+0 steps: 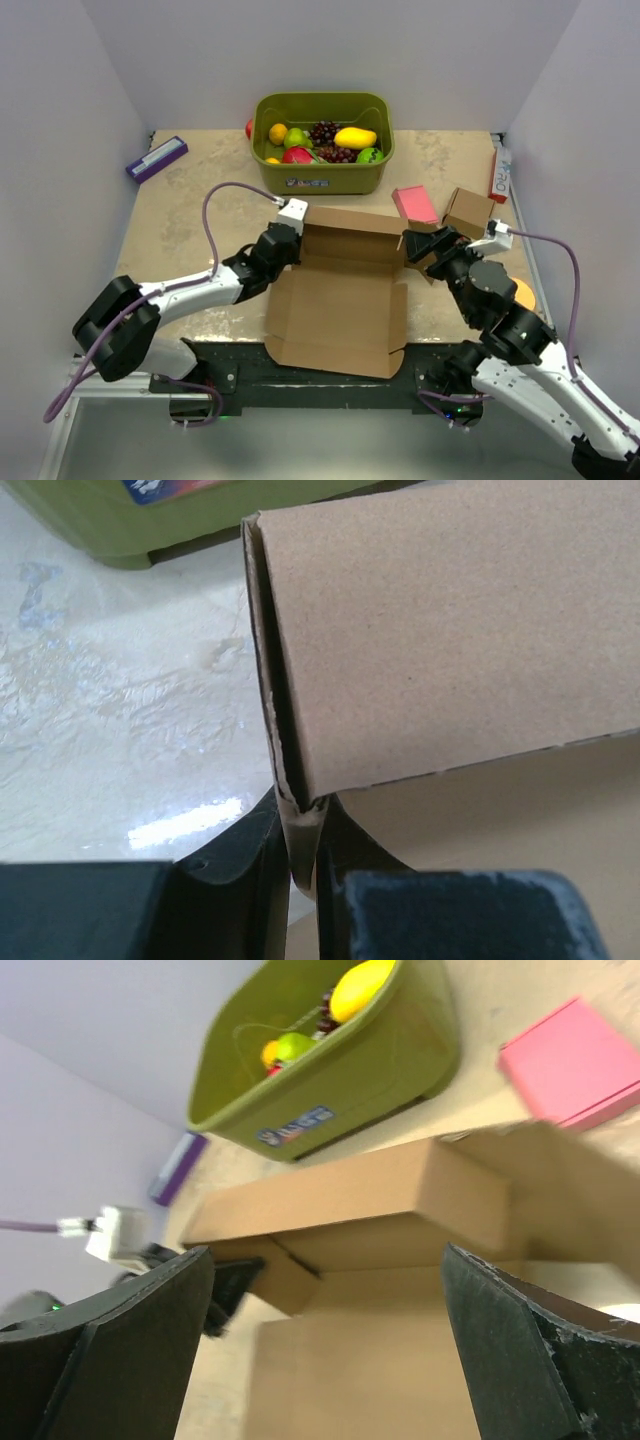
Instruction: Fold the paper box
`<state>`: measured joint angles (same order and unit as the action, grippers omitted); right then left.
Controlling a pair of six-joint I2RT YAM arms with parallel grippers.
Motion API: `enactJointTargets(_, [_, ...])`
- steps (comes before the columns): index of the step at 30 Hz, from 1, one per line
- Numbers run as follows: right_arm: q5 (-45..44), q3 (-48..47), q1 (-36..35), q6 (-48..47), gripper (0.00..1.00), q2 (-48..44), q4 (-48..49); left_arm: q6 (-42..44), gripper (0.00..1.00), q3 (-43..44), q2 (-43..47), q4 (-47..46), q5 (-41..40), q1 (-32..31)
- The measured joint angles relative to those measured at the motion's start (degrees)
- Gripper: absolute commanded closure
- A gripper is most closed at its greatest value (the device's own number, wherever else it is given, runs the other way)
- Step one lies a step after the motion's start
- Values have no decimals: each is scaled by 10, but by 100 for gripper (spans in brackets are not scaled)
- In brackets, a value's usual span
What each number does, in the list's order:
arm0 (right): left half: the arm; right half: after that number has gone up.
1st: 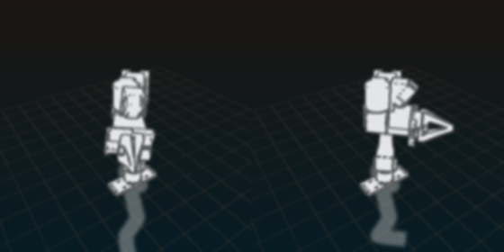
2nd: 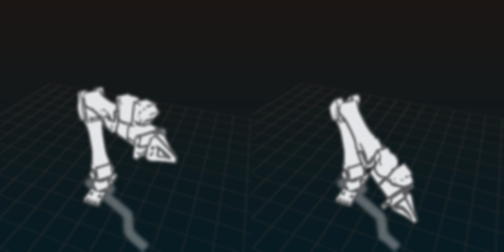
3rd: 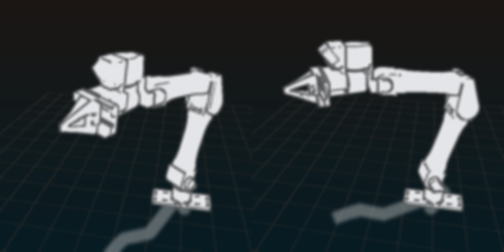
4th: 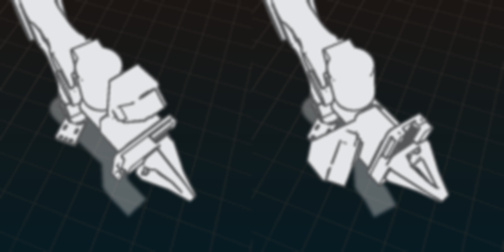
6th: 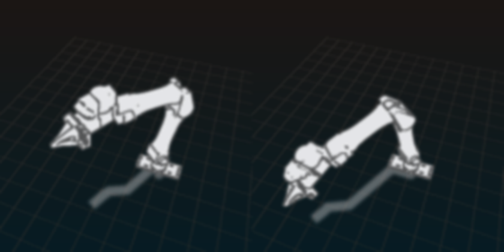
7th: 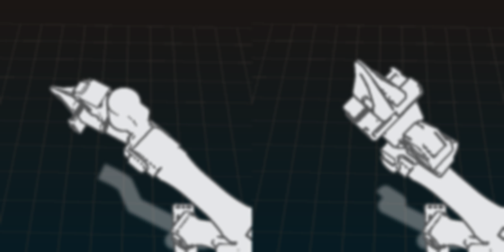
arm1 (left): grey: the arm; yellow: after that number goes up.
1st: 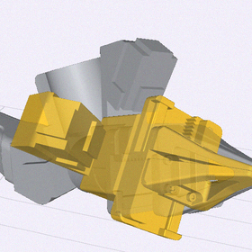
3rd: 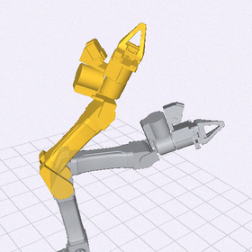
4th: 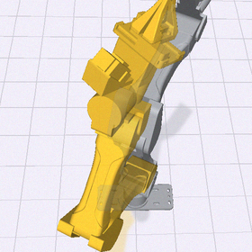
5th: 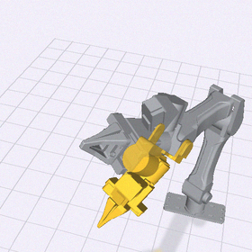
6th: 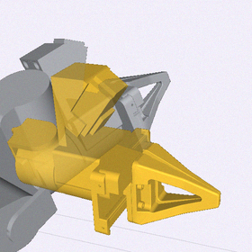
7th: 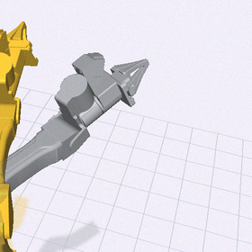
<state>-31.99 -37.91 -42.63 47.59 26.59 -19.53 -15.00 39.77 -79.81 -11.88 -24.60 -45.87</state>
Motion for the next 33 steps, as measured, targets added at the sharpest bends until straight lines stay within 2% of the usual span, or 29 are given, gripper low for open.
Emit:
enactJointTargets(4, [-23,-73,1,-51,1,77,-104,-4,100,-1,16,29,45,35])
enactJointTargets(9, [-20,-71,2,-70,1,162,-164,-6,100,-7,19,38,97,68])
enactJointTargets(12, [-21,-44,2,-67,1,153,-179,-7,100,-11,24,38,117,83])
enactJointTargets(19, [-54,0,3,-47,1,54,-183,-5,100,-22,38,38,140,113])
enactJointTargets(24, [-95,8,3,-38,3,81,-182,-2,100,-32,40,23,146,115])
enactJointTargets(28, [-104,15,3,-38,13,111,-158,-1,100,-43,43,4,155,120])
enactJointTargets(29, [-103,21,3,-39,20,115,-148,0,100,-47,44,-2,157,121])
enactJointTargets(33, [-90,49,3,-44,35,122,-113,10,100,-55,47,-16,166,122])
